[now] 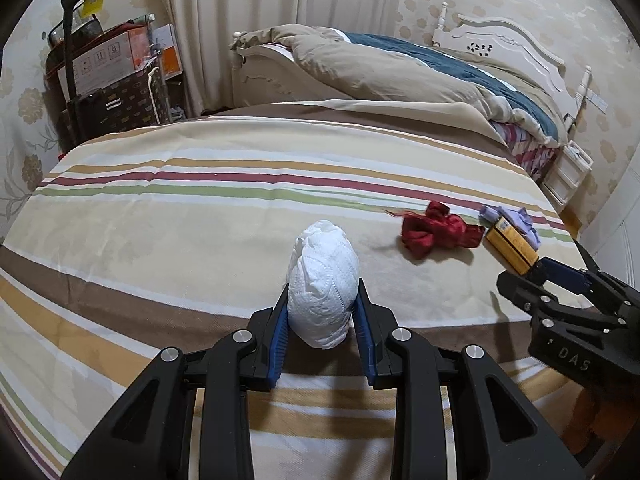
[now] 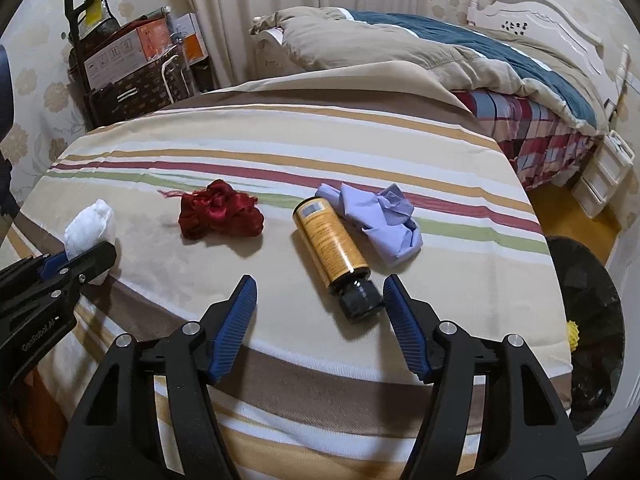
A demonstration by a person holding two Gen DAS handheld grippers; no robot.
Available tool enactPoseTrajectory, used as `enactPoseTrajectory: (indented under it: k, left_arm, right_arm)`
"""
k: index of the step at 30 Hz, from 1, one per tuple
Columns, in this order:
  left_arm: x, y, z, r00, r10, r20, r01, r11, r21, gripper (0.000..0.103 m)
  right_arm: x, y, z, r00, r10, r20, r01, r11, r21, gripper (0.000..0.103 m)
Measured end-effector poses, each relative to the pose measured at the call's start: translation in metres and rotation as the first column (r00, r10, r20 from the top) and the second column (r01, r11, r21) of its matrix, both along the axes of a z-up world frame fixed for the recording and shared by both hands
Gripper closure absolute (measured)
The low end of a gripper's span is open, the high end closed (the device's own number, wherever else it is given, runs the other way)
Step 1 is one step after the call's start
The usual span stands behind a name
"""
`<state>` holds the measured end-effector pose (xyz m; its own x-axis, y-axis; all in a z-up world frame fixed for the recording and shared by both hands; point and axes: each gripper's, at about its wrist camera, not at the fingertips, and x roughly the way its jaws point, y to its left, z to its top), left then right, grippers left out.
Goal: Collect trash
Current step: 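Lift the white bundle with the left tool while the right tool grasps the gold bottle, then carry the white bundle in the left tool while the right tool carries the gold bottle to the bin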
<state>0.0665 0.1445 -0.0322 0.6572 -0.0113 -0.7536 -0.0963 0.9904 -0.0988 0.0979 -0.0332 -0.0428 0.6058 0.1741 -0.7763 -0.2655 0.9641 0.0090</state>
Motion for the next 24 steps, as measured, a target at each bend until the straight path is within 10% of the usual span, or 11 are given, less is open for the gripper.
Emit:
enactPoseTrajectory:
  k: [24]
  left_arm:
    - [0.006, -0.001, 0.000, 1.000, -0.015, 0.002, 0.015, 1.000, -0.003, 0.072]
  right_arm:
    - [0.014, 0.017, -0.003, 1.000, 0.008, -0.010, -0.008, 1.000, -0.024, 0.079]
